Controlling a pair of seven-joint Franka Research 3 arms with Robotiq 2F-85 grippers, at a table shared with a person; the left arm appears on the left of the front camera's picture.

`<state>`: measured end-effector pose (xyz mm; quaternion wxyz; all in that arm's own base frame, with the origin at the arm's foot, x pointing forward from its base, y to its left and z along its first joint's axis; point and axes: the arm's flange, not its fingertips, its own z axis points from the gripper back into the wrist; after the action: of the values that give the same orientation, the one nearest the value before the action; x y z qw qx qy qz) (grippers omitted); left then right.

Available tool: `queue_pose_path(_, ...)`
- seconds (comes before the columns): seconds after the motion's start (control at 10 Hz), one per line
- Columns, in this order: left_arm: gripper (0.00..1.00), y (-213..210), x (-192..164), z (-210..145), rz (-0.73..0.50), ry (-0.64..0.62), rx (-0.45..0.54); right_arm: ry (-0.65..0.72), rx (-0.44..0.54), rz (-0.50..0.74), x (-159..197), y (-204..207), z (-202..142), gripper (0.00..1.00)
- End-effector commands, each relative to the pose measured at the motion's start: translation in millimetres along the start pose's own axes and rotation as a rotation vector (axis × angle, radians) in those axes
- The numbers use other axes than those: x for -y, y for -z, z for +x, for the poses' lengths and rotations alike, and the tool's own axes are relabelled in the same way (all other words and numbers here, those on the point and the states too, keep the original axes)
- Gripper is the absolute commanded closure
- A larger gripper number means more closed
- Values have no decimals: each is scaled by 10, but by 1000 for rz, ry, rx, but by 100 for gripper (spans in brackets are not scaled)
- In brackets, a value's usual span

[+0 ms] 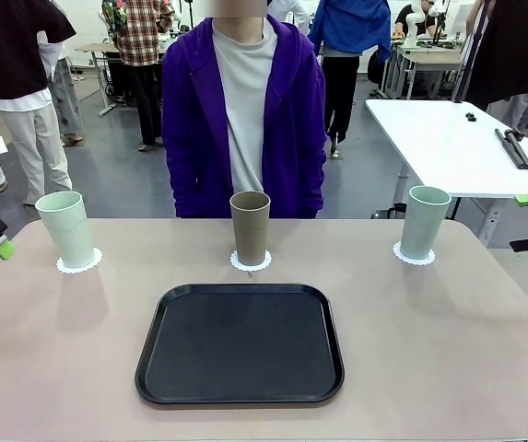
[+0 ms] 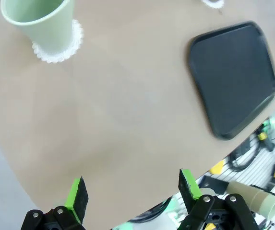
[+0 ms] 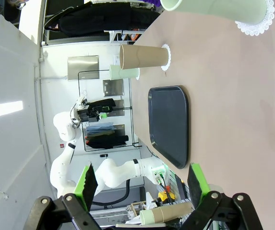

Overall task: Place coasters on the table and set cups on them.
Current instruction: Take one Reusable plastic cup from the Flat Tray and place it on a coaster set by the human.

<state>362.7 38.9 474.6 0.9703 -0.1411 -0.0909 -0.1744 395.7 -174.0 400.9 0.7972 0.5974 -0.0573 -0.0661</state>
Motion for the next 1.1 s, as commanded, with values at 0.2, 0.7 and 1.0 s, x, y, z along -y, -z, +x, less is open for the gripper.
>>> queue_pose_path(0.2,0,-120,-833,-189,-729,-97,296,4,5,0,-9,8,-12,0)
queue_pose_path(0.7,0,-69,-1846,-789,-1160,-252,356,4,5,0,-9,8,-12,0)
queue_pose_path(1.0,0,61,-2294,-1113,-1093,-351,375,4,5,0,-9,8,-12,0)
